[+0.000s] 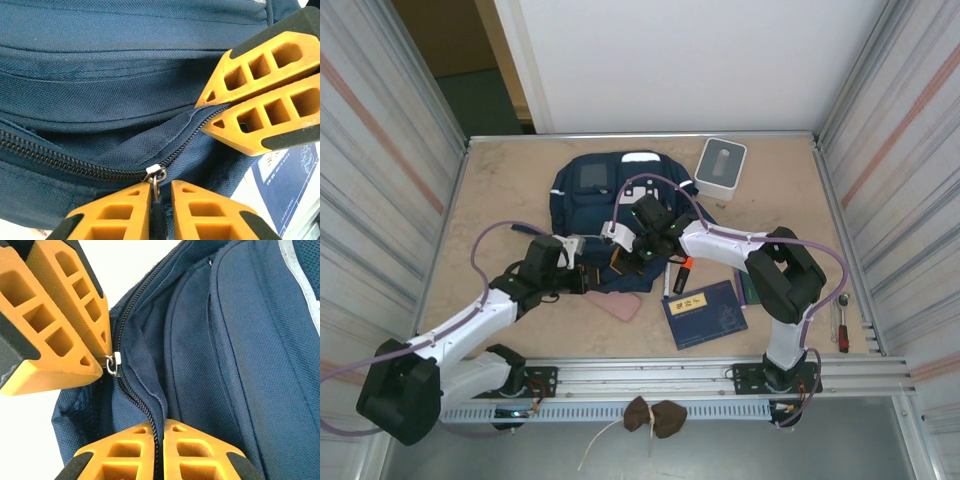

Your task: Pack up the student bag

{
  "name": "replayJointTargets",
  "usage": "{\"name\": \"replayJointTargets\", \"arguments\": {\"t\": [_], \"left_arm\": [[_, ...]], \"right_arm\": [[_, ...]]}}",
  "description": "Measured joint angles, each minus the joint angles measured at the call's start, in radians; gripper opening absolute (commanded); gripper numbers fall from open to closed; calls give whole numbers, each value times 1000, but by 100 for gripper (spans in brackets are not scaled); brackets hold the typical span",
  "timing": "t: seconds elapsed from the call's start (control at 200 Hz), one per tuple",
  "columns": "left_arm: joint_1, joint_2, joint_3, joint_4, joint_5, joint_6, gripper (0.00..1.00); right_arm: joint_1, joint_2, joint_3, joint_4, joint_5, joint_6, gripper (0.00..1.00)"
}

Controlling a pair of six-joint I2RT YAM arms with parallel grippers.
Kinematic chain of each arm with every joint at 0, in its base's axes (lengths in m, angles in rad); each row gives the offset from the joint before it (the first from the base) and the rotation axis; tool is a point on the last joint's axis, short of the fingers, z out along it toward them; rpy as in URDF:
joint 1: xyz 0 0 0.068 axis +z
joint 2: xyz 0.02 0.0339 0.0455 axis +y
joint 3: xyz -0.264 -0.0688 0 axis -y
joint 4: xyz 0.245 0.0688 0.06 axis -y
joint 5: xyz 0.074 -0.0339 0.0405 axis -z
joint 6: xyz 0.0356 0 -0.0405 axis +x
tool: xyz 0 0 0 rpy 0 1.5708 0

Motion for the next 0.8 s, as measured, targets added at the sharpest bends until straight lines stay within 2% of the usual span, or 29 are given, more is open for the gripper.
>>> {"name": "replayJointTargets", "arguments": {"t": [0.321, 0.471, 0.691, 0.802], "left_arm": [[-7, 32, 0, 19, -2, 4, 19], [-18, 40, 0, 18, -24, 16, 0], [-24, -72, 9, -65, -102, 20, 0], [11, -127, 39, -128, -119, 26, 0]], "right_arm": [[0, 0, 1, -3, 0, 0, 8], [0, 0, 7, -11, 0, -1, 8], [-6, -2, 40, -62, 11, -25, 7], [-20, -34, 51, -99, 17, -62, 7]]}}
